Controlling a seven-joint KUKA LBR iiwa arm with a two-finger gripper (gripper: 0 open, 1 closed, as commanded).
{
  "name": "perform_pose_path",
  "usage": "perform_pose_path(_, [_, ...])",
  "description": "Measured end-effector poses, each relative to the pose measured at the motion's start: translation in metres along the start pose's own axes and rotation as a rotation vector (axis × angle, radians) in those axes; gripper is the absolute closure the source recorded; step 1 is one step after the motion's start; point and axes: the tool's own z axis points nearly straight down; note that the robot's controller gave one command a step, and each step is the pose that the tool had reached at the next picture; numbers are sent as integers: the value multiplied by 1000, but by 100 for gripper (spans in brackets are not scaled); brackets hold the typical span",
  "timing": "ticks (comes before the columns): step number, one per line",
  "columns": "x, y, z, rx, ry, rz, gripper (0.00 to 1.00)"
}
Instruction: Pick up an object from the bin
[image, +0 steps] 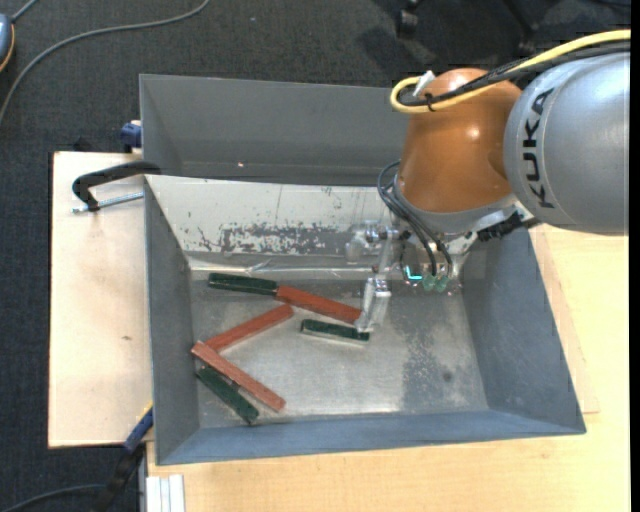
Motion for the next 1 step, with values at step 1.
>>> perform_pose_path(1, [12, 18, 129, -1, -6, 175, 0])
